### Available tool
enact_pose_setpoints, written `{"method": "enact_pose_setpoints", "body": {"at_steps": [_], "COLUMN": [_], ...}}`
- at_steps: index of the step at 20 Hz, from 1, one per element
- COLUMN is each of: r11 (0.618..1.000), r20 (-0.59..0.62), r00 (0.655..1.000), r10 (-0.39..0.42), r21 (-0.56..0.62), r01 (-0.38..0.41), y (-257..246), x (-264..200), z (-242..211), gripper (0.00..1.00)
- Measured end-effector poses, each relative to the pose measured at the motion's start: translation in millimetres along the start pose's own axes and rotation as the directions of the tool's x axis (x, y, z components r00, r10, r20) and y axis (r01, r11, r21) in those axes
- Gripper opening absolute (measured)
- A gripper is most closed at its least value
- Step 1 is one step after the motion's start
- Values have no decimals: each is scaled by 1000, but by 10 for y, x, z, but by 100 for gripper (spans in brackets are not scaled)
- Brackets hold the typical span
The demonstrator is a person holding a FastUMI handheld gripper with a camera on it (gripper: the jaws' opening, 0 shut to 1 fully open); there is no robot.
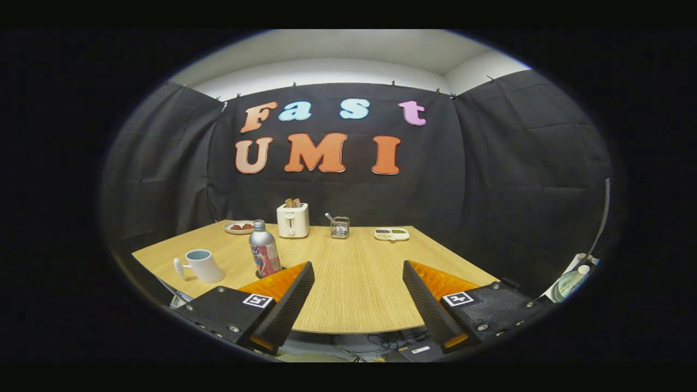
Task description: Take the bottle from table, then pour the juice into the cup, finally place the bottle on the coaster
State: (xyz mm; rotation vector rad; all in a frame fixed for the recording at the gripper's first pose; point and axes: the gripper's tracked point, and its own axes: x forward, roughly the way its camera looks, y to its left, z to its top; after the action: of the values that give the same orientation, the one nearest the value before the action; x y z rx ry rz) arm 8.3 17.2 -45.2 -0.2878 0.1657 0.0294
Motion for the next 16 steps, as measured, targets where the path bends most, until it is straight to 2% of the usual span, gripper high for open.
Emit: {"method": "enact_pose_setpoints", "body": {"at_steps": [16], "r11": [1000], "r20": [-1], "r00": [1000], "r10": [-19], "r21": [13], "r01": [19], "y": [-90], "x": [-1], "z": [-10], "gripper": [97]}}
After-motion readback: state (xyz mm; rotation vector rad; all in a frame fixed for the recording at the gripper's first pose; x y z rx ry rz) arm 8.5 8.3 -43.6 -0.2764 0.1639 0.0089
